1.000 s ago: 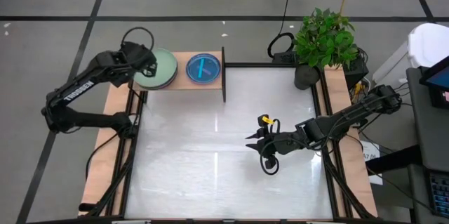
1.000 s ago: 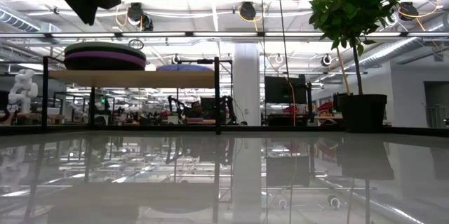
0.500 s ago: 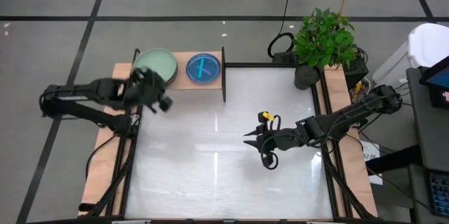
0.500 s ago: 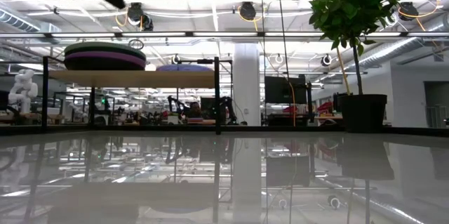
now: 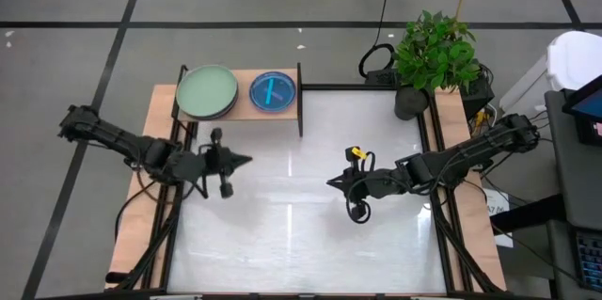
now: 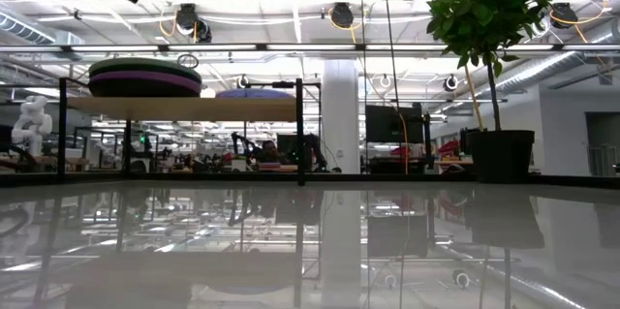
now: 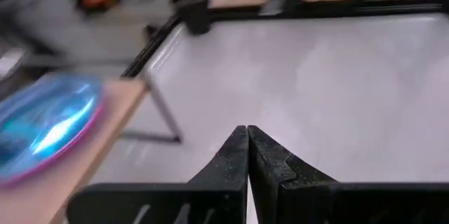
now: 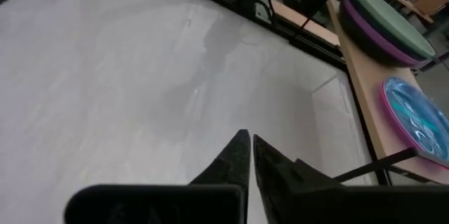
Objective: Place and stack plates onto a shelf
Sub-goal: Return to Home Position
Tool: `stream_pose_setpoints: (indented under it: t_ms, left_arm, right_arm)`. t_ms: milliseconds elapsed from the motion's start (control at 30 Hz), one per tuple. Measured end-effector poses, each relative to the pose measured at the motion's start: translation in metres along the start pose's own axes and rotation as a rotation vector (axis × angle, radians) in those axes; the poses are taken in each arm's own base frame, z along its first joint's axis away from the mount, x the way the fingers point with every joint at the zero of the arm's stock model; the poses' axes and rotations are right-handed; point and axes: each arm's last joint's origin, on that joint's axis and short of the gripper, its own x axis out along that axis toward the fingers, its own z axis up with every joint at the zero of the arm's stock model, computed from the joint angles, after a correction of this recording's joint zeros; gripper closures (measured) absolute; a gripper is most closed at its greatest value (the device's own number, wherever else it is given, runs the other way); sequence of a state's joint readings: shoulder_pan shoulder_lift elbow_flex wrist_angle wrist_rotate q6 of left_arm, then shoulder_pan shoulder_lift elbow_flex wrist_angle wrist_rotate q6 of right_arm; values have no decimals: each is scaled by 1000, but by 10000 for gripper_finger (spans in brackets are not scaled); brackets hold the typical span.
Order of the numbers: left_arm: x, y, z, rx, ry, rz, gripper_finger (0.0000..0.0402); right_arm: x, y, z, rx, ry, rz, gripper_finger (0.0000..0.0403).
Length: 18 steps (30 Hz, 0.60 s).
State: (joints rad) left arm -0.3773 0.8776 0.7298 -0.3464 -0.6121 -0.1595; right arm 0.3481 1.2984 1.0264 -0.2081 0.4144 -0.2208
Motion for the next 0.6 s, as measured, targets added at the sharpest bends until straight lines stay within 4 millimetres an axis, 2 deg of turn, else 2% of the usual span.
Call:
stream_pose_setpoints:
  t_ms: [100, 233, 400, 600]
  left_arm:
    - [-1, -8, -15, 89, -86, -100, 399]
    - [-2, -8, -40, 99, -211, -184, 400]
    - [-6, -2, -67, 82, -313, -292, 400]
    - [-7, 5, -95, 75, -344, -394, 400]
  right_arm:
    - [0, 0, -1, -4, 7, 2, 400]
    - [-2, 1, -8, -7, -4, 0, 402]
    - [-16, -4, -39, 38, -74, -34, 402]
    - [-38, -6, -81, 117, -209, -47, 402]
